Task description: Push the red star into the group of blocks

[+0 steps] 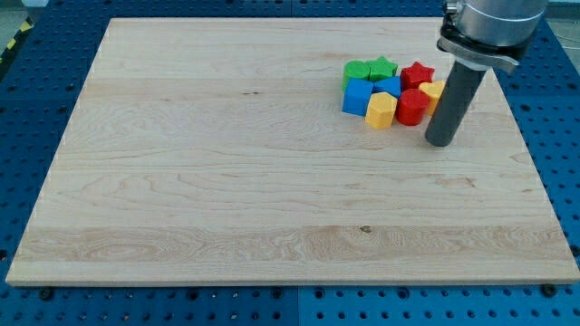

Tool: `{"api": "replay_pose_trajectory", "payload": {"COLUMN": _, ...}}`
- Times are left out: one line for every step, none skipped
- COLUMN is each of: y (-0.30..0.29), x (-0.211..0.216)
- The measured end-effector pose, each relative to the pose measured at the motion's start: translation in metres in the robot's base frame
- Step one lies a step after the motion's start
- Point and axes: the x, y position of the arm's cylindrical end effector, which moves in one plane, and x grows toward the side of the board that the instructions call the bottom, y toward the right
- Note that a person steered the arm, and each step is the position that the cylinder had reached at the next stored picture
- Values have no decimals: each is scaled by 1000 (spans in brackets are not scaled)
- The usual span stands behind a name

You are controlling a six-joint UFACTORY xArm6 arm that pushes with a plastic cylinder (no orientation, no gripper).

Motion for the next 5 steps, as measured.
{"api": "replay_pose_trajectory", "payload": {"y": 26, "x": -3}}
{"api": "replay_pose_trajectory", "payload": {"y": 42, "x": -18}}
{"api": "replay_pose_trajectory", "payload": {"y": 33, "x": -62}}
{"api": "replay_pose_trajectory", "payload": {"y": 27, "x": -90}}
{"api": "replay_pose_trajectory", "payload": {"y": 24, "x": -95}}
